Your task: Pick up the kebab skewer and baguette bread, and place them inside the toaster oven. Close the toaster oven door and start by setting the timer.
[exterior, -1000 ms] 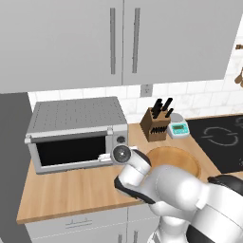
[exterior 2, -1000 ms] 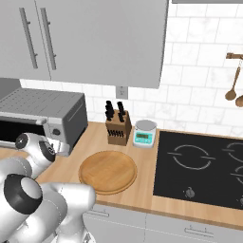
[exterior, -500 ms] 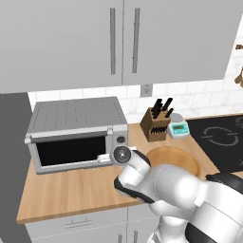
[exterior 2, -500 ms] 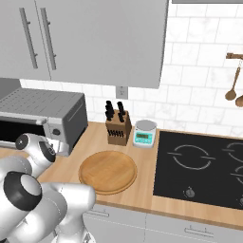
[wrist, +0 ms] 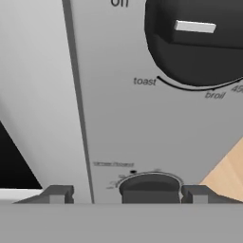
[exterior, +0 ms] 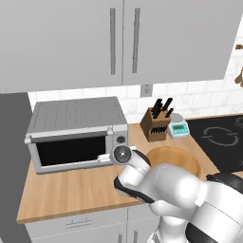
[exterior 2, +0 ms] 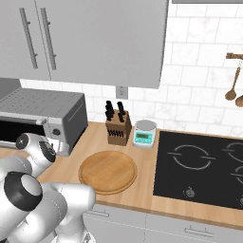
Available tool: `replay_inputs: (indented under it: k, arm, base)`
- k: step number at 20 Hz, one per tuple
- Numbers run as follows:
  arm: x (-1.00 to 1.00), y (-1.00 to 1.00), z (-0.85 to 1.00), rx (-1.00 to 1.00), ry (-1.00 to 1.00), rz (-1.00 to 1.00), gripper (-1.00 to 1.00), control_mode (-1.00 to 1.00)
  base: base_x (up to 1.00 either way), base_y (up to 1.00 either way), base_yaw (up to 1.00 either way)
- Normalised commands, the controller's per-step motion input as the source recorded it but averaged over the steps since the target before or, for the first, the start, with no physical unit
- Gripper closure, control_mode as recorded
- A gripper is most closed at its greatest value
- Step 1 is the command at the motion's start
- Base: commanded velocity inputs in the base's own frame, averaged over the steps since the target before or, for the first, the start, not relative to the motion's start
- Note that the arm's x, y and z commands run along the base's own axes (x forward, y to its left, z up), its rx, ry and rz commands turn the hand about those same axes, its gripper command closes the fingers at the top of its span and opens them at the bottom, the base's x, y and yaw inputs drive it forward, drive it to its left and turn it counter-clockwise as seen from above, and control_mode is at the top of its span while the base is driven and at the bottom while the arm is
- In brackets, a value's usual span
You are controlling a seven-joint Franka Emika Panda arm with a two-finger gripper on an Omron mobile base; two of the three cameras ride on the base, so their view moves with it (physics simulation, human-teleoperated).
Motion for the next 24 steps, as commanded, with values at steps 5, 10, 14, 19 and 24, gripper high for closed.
replay_inputs:
  k: [5, 10, 14, 19, 24]
  arm:
    - [0.01, 0.00, 0.00, 0.00, 0.00, 0.00, -1.00, -1.00]
    - [0.00, 0.00, 0.00, 0.00, 0.00, 0.00, 1.00, -1.00]
    - [0.00, 0.00, 0.00, 0.00, 0.00, 0.00, 1.00, -1.00]
    - [-0.03, 0.00, 0.00, 0.00, 0.00, 0.00, 1.00, -1.00]
    - [-0.04, -0.02, 0.00, 0.01, 0.00, 0.00, 1.00, -1.00]
  base:
    - [0.00, 0.00, 0.00]
    - [0.00, 0.00, 0.00]
    - [0.00, 0.00, 0.00]
    - [0.00, 0.00, 0.00]
    - [0.00, 0.00, 0.00]
